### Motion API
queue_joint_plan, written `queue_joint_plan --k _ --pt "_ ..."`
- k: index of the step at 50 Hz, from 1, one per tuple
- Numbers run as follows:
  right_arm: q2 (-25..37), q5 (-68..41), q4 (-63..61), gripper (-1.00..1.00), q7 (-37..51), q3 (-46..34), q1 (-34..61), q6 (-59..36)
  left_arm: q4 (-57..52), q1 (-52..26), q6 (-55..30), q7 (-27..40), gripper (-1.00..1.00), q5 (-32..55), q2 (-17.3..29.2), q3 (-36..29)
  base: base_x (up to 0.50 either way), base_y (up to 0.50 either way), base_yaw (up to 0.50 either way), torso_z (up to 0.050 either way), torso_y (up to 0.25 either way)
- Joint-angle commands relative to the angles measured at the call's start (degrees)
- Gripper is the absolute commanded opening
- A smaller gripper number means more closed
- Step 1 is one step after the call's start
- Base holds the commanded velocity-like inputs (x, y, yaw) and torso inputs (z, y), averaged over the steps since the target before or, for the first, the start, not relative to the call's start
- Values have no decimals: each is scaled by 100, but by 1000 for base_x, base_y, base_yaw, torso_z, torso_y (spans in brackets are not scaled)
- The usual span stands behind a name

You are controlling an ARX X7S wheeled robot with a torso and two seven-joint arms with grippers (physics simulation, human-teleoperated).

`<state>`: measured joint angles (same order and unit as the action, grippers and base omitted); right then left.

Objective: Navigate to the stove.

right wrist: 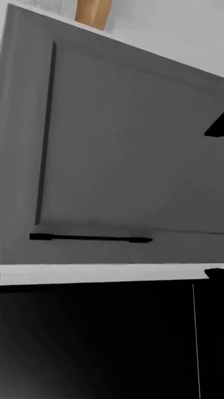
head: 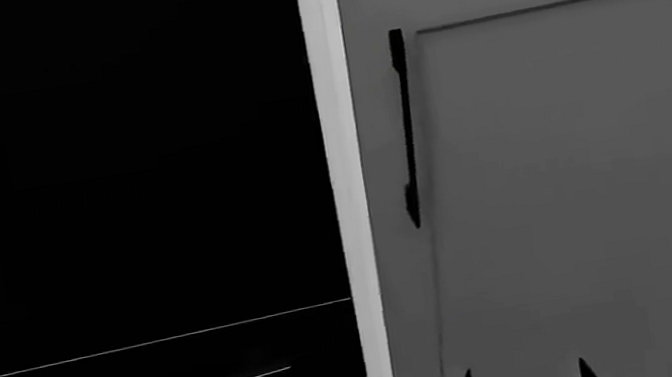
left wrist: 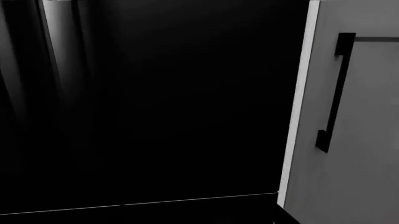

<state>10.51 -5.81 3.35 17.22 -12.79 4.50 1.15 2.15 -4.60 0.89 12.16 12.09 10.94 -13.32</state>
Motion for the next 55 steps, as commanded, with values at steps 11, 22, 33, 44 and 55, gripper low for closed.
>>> queue_joint_plan --k 11,22,33,44,55 --pt "12 -137 39 100 113 42 27 30 73 -60 -2 29 100 83 28 -45 -61 9 -500 0 0" --pt "14 -203 106 100 179 66 58 6 111 -77 37 47 100 125 45 -52 -75 17 -460 0 0" --pt "35 -260 61 100 213 51 34 -44 56 -50 21 86 100 145 76 -80 -116 33 -479 0 0" --pt "54 -297 22 100 255 34 33 -75 69 -60 24 80 100 179 96 -107 -122 44 -500 0 0" --pt "81 -341 103 100 237 4 67 -40 127 -106 4 89 100 208 99 -145 -117 52 -500 0 0"
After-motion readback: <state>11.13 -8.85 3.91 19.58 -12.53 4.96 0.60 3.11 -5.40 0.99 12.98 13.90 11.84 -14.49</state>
